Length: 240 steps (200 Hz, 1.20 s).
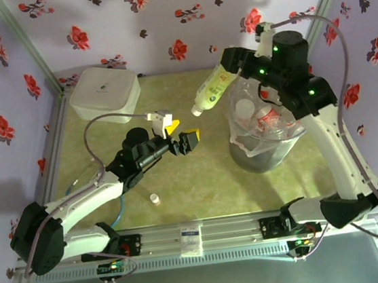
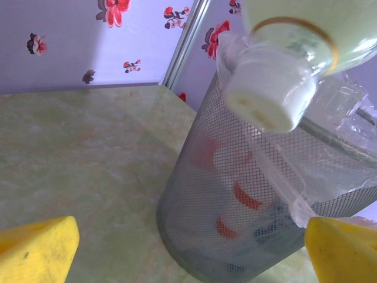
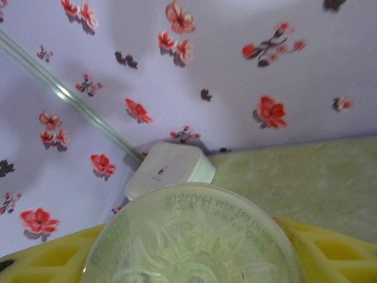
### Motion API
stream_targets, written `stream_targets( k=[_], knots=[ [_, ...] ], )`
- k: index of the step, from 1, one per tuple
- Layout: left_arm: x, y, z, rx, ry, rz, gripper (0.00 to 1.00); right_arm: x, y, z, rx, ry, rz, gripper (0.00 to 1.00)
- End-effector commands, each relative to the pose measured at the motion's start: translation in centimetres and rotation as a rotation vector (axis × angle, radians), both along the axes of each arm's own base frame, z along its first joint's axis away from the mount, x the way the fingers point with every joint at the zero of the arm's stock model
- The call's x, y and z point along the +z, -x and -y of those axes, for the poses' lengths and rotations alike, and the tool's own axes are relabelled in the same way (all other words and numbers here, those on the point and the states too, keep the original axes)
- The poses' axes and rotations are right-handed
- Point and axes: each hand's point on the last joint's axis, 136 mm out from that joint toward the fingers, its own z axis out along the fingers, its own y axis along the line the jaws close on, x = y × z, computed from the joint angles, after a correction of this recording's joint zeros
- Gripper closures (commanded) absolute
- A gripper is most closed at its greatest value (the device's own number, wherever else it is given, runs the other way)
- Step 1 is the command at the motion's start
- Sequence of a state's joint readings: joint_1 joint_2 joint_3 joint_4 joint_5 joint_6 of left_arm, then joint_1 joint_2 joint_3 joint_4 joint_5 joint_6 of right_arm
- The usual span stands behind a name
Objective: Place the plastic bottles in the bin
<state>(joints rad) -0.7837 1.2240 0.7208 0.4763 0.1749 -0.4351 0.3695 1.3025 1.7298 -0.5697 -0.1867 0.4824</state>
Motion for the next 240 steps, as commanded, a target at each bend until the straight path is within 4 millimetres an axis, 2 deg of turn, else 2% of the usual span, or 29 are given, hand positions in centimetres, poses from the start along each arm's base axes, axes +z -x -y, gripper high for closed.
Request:
stream_targets(
  k=[1,20,31,47,66,88,113,129,159,176,219,240],
  knots=[
    [2.7,0.2,-0.5,0.023,0.073,0.027,0.00,5.1,3.3,4.5,-0.141,0.099,0.155,0.42],
    [3.6,-0.1,-0.4,0.028,0.096,0.020,0.00,6.6,6.1,8.4,-0.273,0.222,0.198,0.43],
    [3.5,-0.5,0.0,0.029,0.097,0.004,0.01,6.8,7.4,10.5,-0.348,0.302,0.195,0.44],
    [3.4,-1.2,0.8,0.031,0.102,-0.020,0.02,6.4,8.7,12.6,-0.413,0.406,0.174,0.44],
    [3.3,-2.0,1.9,0.023,0.115,-0.046,0.03,5.3,9.4,14.4,-0.463,0.520,0.119,0.46],
    [3.3,-2.5,3.3,-0.002,0.139,-0.074,0.04,4.1,9.4,15.4,-0.481,0.633,0.056,0.46],
    [3.3,-2.6,4.2,-0.019,0.146,-0.095,0.04,3.9,9.4,16.7,-0.514,0.776,0.031,0.48],
    [3.2,-2.7,4.4,-0.021,0.146,-0.103,0.04,3.1,8.6,16.8,-0.503,0.850,0.011,0.49],
    [2.8,-2.9,4.7,-0.020,0.151,-0.125,0.04,-0.5,6.1,15.3,-0.413,0.915,-0.085,0.50],
    [2.5,-2.9,4.7,-0.018,0.145,-0.136,0.04,-2.5,4.6,14.8,-0.372,0.900,-0.125,0.51],
    [1.8,-2.6,4.2,-0.007,0.128,-0.140,0.04,-6.4,2.4,15.3,-0.326,0.877,-0.266,0.51],
    [1.7,-2.7,4.1,0.002,0.125,-0.145,0.04,-8.4,1.2,14.3,-0.254,0.866,-0.325,0.50]
  ],
)
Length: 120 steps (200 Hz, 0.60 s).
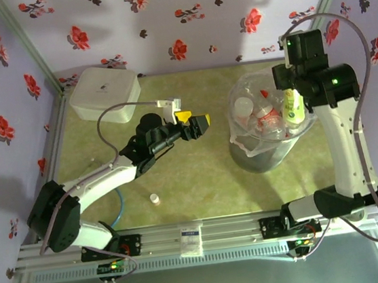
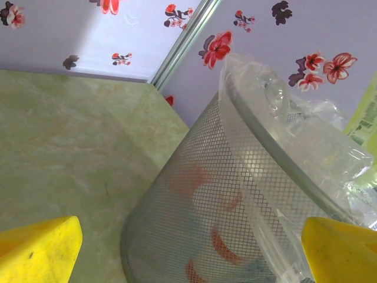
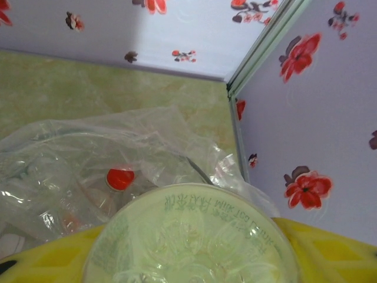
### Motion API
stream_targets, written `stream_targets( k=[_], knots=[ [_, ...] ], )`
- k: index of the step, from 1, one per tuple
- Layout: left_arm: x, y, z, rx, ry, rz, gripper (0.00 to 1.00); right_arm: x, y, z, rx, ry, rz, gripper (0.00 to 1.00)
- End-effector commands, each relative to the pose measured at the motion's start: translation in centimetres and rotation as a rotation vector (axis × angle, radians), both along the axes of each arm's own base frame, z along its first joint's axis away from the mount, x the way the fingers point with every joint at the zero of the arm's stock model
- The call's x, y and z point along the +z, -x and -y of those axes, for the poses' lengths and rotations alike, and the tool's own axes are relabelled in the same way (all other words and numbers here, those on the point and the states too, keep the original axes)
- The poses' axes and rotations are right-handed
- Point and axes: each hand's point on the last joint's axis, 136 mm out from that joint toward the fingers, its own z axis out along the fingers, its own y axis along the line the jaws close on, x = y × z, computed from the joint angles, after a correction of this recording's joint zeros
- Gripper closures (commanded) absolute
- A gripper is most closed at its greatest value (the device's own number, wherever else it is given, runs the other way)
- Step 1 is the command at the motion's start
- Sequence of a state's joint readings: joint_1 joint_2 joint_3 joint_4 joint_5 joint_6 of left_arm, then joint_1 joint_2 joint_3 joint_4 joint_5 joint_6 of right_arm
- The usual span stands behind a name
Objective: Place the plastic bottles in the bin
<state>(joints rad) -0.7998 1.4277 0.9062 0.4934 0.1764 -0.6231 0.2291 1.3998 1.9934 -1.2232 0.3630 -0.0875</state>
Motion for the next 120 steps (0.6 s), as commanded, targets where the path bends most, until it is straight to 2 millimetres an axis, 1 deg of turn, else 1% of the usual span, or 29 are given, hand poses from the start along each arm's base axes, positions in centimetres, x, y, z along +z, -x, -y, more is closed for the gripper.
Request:
stream_targets(
  k=[1,25,48,76,120],
  knots=[
    [0.8,0.3,0.0,0.001,0.019,0.009,0.03,-2.2,-0.8,-1.2,0.056,-0.041,-0.088,0.50],
    [0.5,0.3,0.0,0.002,0.018,-0.001,0.03,-4.7,-2.4,-2.0,0.060,-0.058,-0.163,0.49],
    [0.3,0.3,-0.1,0.004,0.014,-0.004,0.04,-6.8,-3.3,-2.3,0.048,-0.075,-0.220,0.47],
    [0.0,0.4,-0.2,0.006,0.006,-0.003,0.03,-9.1,-3.6,-2.7,0.039,-0.096,-0.316,0.44],
    [-0.4,0.2,-0.3,0.009,0.000,-0.010,0.03,-11.5,-2.9,-2.7,0.016,-0.117,-0.400,0.43]
  ],
)
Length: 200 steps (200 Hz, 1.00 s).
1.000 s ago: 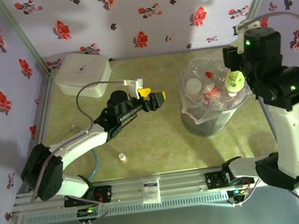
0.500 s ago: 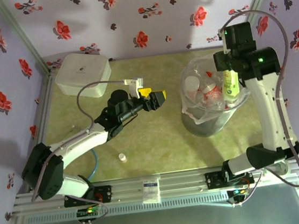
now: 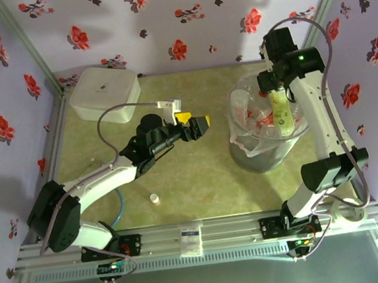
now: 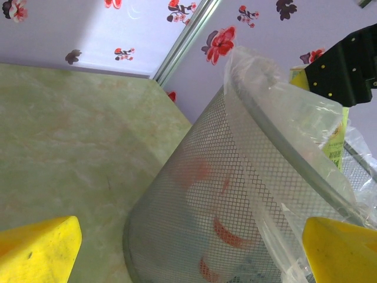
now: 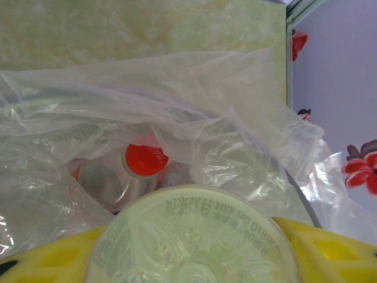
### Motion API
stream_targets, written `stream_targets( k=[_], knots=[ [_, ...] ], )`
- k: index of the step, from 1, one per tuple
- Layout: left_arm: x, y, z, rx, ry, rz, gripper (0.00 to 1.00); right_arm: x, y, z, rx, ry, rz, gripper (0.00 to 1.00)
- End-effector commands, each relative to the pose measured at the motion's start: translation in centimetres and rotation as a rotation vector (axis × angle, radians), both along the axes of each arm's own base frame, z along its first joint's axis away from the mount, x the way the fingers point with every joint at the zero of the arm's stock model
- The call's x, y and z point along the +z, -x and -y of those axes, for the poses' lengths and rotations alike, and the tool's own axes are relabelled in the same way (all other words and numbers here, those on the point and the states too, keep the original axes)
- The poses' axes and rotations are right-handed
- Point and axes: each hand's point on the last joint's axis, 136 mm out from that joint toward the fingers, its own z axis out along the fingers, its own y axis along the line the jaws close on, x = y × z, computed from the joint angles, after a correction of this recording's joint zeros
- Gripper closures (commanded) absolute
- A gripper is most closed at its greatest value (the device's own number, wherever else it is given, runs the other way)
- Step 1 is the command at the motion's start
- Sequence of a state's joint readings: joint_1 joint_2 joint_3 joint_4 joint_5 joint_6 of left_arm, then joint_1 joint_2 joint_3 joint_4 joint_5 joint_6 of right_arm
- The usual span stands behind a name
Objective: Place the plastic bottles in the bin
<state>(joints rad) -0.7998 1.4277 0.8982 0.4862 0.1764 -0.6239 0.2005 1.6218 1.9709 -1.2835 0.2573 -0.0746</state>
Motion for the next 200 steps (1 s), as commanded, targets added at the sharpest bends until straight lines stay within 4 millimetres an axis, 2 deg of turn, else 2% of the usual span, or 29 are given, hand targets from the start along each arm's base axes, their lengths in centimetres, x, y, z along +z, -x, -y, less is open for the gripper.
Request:
stream_targets(
  k=[1,23,42,59,80,108,127,141,164,200],
  knots=[
    [0.1,0.1,-0.2,0.009,0.010,0.001,0.03,-2.1,1.4,-1.0,-0.029,-0.090,-0.089,0.43],
    [-0.1,0.1,-0.2,0.009,0.007,-0.002,0.03,-2.7,2.0,-0.8,-0.040,-0.093,-0.104,0.41],
    [-0.3,0.1,-0.2,0.010,0.005,-0.004,0.03,-2.1,2.6,-0.7,-0.041,-0.092,-0.097,0.35],
    [-0.3,0.1,-0.2,0.011,0.005,-0.004,0.03,-0.3,3.0,-0.6,-0.043,-0.101,-0.061,0.24],
    [-0.3,0.0,-0.2,0.011,0.007,-0.006,0.03,3.0,3.3,-0.5,-0.050,-0.131,0.028,0.15],
    [-0.4,-0.1,0.0,0.011,0.013,-0.013,0.03,6.2,4.4,0.4,-0.076,-0.118,0.097,0.12],
    [-0.5,-0.1,0.0,0.011,0.014,-0.016,0.03,7.0,4.8,0.7,-0.081,-0.110,0.127,0.15],
    [-0.5,-0.2,0.1,0.012,0.013,-0.017,0.03,6.6,4.6,0.6,-0.078,-0.112,0.126,0.21],
    [-0.4,-0.2,0.3,0.008,0.019,-0.022,0.03,4.2,3.7,0.1,-0.073,-0.121,0.074,0.36],
    [-0.5,0.0,-0.1,0.011,0.015,-0.021,0.03,0.0,2.0,-1.2,-0.067,-0.173,0.008,0.44]
  ],
)
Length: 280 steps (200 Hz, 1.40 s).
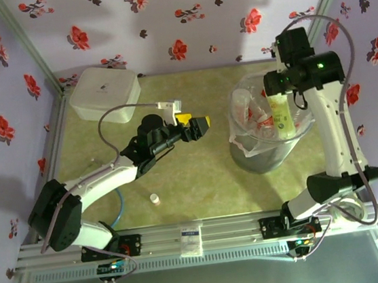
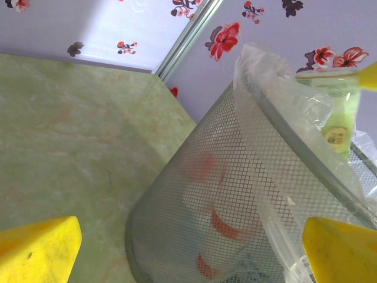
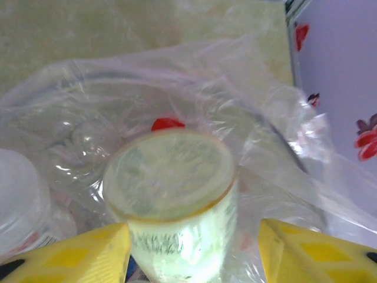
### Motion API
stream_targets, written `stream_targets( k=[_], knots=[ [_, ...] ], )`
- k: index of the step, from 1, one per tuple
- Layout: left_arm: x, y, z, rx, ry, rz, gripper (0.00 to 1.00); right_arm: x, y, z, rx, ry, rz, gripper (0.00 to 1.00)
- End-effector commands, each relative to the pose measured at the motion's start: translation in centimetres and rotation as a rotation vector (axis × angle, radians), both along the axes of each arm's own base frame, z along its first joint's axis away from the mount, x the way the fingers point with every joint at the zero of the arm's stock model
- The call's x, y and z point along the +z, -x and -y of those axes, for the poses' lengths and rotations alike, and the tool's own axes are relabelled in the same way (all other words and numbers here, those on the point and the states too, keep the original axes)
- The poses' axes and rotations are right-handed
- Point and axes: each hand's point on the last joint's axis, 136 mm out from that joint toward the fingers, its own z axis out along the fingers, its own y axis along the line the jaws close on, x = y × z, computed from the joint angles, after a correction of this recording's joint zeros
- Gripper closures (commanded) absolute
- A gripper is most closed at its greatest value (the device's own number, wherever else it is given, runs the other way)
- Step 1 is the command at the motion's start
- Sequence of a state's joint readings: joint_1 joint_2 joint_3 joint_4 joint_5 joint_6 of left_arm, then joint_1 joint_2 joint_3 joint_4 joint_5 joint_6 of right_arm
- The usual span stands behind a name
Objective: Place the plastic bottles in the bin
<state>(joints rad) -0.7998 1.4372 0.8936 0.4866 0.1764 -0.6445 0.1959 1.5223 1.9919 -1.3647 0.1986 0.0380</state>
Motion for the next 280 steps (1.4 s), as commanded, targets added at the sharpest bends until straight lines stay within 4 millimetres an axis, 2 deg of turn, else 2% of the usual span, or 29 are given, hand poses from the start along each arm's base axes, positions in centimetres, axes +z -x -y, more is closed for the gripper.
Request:
stream_targets(
  k=[1,40,65,76,101,124,146,166,178,197,227,256,280],
  knots=[
    [0.1,0.0,-0.2,0.009,0.013,0.005,0.03,-2.8,-1.7,-1.1,0.000,-0.056,-0.034,0.45],
    [-0.2,-0.1,-0.6,0.019,0.013,-0.002,0.03,-6.3,-2.4,-1.4,-0.011,-0.060,-0.102,0.46],
    [-0.4,-0.2,-0.7,0.021,0.013,-0.003,0.03,-7.3,-2.5,-1.4,-0.020,-0.067,-0.119,0.47],
    [-0.5,-0.2,-0.8,0.024,0.013,-0.005,0.03,-7.1,-2.6,-1.5,-0.023,-0.068,-0.112,0.47],
    [-0.7,-0.3,-1.0,0.030,0.011,-0.008,0.03,-4.1,-2.6,-1.4,-0.027,-0.087,-0.039,0.45],
    [-0.6,-0.5,-1.3,0.036,0.017,-0.006,0.03,-0.2,-2.4,-0.7,-0.065,-0.089,0.078,0.32],
    [-0.4,-0.5,-1.7,0.042,0.018,-0.002,0.03,3.0,-1.2,1.8,-0.160,-0.070,0.187,0.20],
    [-0.3,-0.8,-2.6,0.060,0.016,0.001,0.02,4.2,0.5,4.6,-0.265,-0.089,0.231,0.09],
    [-0.3,-1.0,-3.4,0.077,0.013,0.000,0.02,4.0,1.7,6.2,-0.326,-0.106,0.233,0.01],
    [-0.3,-1.6,-4.9,0.110,0.003,-0.006,0.01,3.1,3.4,7.8,-0.396,-0.206,0.228,0.00],
    [-0.8,-2.2,-7.2,0.155,-0.050,-0.011,0.00,1.1,5.1,8.9,-0.462,-0.326,0.217,0.00],
    [-1.0,-2.0,-9.7,0.193,-0.096,-0.009,0.00,-0.9,4.9,8.5,-0.461,-0.463,0.211,0.01],
    [-1.5,-1.5,-12.1,0.225,-0.159,-0.022,0.00,-1.8,3.5,7.9,-0.422,-0.569,0.234,0.01]
  ],
)
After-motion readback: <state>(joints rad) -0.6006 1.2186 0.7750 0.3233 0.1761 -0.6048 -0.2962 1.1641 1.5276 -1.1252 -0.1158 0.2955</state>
